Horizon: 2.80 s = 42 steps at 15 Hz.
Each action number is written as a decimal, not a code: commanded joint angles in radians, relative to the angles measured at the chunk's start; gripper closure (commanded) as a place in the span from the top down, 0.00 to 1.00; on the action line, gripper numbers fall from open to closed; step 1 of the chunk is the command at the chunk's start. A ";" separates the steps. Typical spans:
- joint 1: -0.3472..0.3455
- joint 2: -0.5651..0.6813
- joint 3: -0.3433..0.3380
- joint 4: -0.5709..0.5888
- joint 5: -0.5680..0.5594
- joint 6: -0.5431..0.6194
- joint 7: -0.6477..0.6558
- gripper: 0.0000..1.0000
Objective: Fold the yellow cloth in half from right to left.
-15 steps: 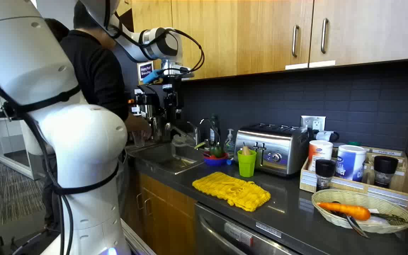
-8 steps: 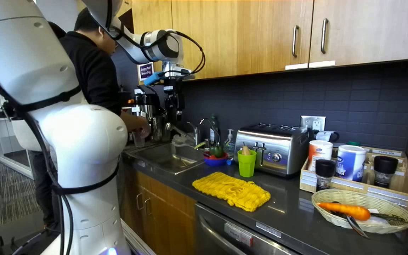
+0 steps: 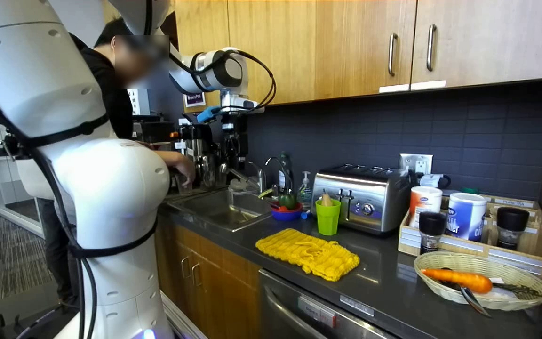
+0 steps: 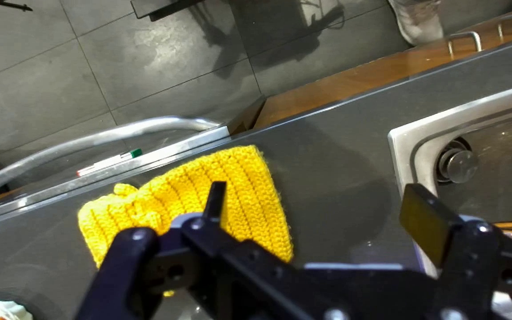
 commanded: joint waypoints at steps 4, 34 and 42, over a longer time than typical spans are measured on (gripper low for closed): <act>-0.044 -0.076 -0.094 -0.078 -0.079 0.011 0.035 1.00; -0.280 -0.083 -0.335 -0.185 -0.033 0.231 0.072 1.00; -0.280 -0.083 -0.335 -0.185 -0.033 0.231 0.072 1.00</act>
